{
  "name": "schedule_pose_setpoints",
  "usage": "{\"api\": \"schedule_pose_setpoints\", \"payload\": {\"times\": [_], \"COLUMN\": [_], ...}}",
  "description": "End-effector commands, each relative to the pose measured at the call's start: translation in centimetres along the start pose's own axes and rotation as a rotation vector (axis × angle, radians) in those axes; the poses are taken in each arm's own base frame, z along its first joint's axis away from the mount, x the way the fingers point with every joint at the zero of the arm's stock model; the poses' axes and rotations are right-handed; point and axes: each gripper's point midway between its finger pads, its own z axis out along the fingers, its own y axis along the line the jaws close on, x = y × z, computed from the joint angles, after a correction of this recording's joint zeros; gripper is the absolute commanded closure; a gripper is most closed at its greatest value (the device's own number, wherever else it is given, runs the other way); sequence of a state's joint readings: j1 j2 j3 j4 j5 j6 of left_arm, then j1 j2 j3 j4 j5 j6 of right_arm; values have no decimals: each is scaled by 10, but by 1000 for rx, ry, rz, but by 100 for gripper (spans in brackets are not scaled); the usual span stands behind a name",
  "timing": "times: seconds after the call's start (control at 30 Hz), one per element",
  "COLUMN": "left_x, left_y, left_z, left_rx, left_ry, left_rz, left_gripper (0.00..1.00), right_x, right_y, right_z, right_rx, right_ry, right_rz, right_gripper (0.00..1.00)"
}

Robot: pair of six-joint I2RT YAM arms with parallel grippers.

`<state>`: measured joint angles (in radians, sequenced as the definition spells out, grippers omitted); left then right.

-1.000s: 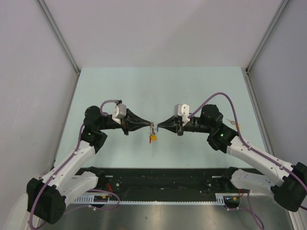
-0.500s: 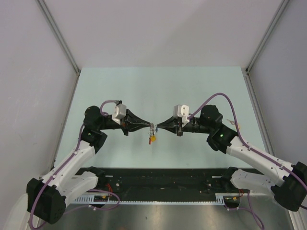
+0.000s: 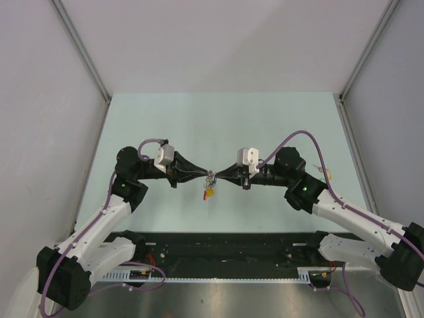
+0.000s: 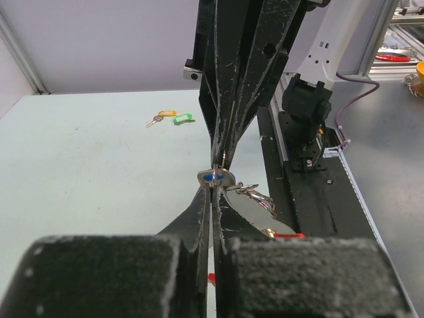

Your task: Put the keys on the keyring

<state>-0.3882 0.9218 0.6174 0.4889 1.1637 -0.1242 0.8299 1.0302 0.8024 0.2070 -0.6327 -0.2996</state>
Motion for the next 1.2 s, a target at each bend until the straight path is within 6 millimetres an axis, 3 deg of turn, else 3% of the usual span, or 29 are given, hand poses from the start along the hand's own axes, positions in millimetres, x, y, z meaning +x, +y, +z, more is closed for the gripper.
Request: {"api": "schedule_pose_setpoints", "payload": {"times": [0.0,1.17], "left_x": [-16,-14], "left_y": [-9,-8], "left_z": [-2,-2], "left_rx": [42,40], "left_ry": [-24,-22], "left_rz": [79,73], "left_gripper": [100,100], "right_x": [-21,-34], "right_y": [-11,-2], "right_z": [-2,-2], "right_rx": [51,13], "right_ry": [-42,-82], "right_rz": [-55,-42], "right_gripper": [100,100]}}
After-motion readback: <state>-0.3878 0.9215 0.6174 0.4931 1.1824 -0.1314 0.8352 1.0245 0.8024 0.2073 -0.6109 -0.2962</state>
